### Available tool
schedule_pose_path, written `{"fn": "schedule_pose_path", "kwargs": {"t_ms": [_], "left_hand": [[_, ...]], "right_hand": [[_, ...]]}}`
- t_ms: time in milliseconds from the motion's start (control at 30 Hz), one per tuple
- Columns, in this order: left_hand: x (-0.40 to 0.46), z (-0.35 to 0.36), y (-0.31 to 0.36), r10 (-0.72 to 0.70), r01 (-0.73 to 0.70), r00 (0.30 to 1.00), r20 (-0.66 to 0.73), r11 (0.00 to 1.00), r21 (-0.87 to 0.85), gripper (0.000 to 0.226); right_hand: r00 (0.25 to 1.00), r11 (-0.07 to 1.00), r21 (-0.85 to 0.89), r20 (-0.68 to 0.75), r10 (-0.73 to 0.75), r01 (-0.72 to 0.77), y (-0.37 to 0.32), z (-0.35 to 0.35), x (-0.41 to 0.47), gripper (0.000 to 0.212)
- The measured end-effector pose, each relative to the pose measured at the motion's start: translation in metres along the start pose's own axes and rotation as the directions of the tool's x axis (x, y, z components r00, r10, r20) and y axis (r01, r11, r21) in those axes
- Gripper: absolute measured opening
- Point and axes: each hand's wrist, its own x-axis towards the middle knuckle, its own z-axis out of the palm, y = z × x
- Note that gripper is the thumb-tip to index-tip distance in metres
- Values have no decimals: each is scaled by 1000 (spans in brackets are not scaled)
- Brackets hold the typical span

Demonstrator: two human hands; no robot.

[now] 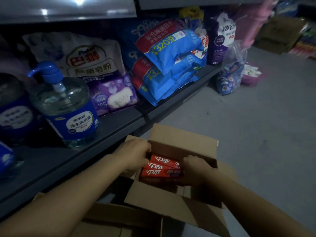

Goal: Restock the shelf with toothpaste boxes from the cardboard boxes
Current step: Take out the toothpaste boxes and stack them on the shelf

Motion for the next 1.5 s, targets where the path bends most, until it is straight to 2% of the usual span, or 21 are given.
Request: {"fn": "schedule_pose_path", "kwargs": {"t_ms": [67, 200, 300, 467, 633, 700, 833, 933, 1000, 1067, 1233, 1500], "left_hand": [[-2, -9, 1, 5, -5, 1000, -8, 1000, 16, 23], [-14, -39, 6, 24, -23, 999, -25, 998, 61, 32], [-28, -73, 10, 41, -37, 998, -44, 996, 79, 43], [-67, -139, 15, 92, -63, 983, -161, 981, 181, 50], [-134, -217, 12, 98, -64, 977, -190, 982, 179, 59], [-164, -245, 5, 88, -42, 966, -242, 981, 190, 59], [-229, -299, -13, 39, 45, 925, -377, 976, 212, 55], [-279, -331, -31, -42, 118, 890, -455, 983, 139, 49], [-310, -347, -42, -100, 178, 861, -499, 978, 112, 45], [-333, -357, -55, -156, 246, 825, -544, 964, 97, 41], [-362, -361, -91, -302, 380, 731, -612, 925, -3, 39], [-357, -337, -132, -414, 494, 716, -562, 869, -10, 30]], "right_hand": [[999, 999, 38, -37, 11, -10, 0, -19, -9, 51], [996, 998, -56, -92, -5, 0, 0, -72, -42, 31], [992, 997, 74, -122, -29, 39, -3, -123, -75, 15], [970, 965, 206, -213, -116, 160, -27, -207, -124, 14], [929, 956, 165, -321, -182, 244, -59, -271, -157, 11], [905, 958, 89, -362, -224, 272, -74, -296, -167, 9], [849, 904, 107, -406, -339, 413, -118, -345, -182, 13], [764, 832, 122, -484, -426, 542, -161, -376, -182, 17], [696, 789, 72, -525, -490, 610, -194, -394, -176, 18], [659, 764, 30, -528, -536, 645, -225, -409, -167, 21], [636, 717, 81, -539, -552, 692, -290, -428, -131, 21], [693, 701, 189, -460, -555, 688, -334, -421, -68, 28]]}}
